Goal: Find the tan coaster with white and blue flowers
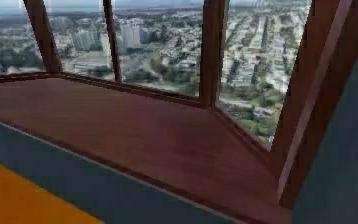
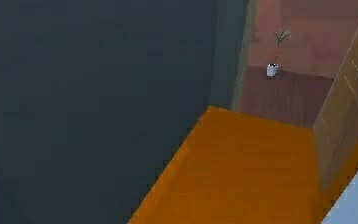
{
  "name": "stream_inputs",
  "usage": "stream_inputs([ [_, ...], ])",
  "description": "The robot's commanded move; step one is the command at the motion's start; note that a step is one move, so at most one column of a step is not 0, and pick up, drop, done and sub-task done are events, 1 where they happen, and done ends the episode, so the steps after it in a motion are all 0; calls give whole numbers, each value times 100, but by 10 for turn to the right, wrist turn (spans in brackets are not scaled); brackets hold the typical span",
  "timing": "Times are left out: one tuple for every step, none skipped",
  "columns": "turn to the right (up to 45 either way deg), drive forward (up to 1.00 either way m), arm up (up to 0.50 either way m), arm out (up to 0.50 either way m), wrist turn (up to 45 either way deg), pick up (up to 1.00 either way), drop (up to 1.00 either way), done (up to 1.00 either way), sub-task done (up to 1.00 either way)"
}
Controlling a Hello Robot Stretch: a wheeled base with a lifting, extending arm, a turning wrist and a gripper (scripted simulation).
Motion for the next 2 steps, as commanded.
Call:
stream_inputs([
  [-450, 0, 0, 0, 0, 0, 0, 0, 0],
  [-210, 0, 0, 0, 0, 0, 0, 0, 0],
])
